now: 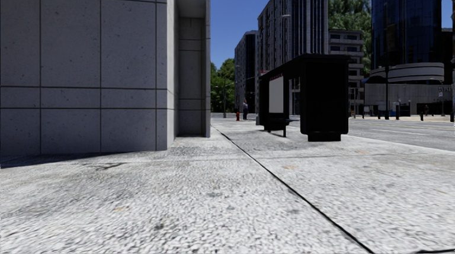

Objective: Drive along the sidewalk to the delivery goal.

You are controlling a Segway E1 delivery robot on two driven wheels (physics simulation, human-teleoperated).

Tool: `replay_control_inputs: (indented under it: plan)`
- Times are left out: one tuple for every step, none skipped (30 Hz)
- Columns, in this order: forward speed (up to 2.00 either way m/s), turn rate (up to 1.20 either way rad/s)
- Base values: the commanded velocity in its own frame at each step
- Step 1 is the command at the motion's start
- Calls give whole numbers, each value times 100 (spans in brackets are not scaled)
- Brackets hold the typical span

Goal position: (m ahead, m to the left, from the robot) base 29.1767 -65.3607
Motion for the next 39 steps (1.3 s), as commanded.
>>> replay_control_inputs:
  plan:
    - [200,-23]
    - [200,-23]
    - [200,-23]
    - [200,-23]
    - [200,-23]
    - [200,-23]
    - [200,-23]
    - [200,-23]
    - [200,-23]
    - [200,-23]
    - [200,-23]
    - [200,-23]
    - [200,-23]
    - [200,-23]
    - [200,-23]
    - [200,-23]
    - [200,-23]
    - [200,-23]
    - [200,-23]
    - [200,-23]
    - [200,-23]
    - [200,-23]
    - [200,-23]
    - [200,-23]
    - [200,-23]
    - [200,-23]
    - [200,-23]
    - [200,-23]
    - [200,-23]
    - [200,-23]
    - [200,-23]
    - [200,-17]
    - [200,-3]
    - [200,-3]
    - [200,0]
    - [200,0]
    - [200,0]
    - [200,0]
    - [200,0]
